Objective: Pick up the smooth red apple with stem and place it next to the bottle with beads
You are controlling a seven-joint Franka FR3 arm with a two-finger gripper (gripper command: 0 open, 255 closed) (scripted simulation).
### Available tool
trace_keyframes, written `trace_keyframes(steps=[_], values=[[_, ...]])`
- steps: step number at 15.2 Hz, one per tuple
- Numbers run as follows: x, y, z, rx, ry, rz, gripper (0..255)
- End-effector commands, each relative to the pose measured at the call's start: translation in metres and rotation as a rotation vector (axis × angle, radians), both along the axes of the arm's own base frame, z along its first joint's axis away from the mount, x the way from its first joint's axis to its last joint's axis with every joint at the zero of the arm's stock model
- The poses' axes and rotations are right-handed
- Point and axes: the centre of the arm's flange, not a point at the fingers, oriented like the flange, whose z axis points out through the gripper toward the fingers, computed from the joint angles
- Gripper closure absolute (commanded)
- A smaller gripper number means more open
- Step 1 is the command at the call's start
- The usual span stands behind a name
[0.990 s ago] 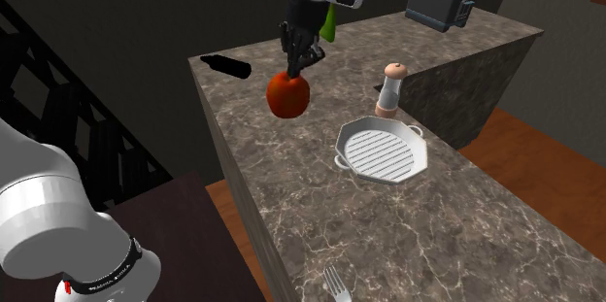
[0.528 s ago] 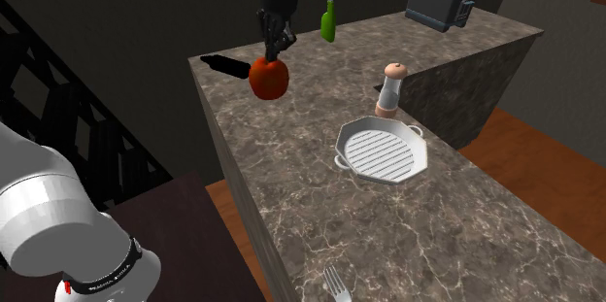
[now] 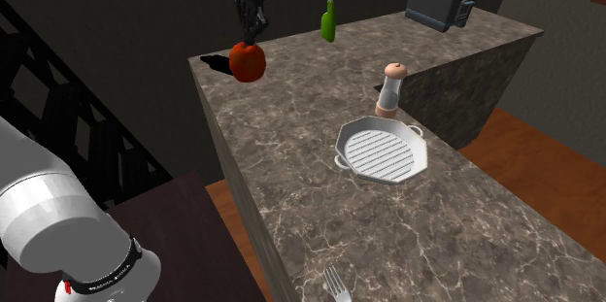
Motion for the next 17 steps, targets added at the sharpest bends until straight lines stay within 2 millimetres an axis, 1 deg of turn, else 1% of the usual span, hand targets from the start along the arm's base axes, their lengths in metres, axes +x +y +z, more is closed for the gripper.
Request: trace_keyframes(steps=[1,17], values=[[-0.002,0.025,0.0,0.0,0.0,-0.002,255],[-0.01,0.236,0.001,0.0,0.0,-0.002,255]])
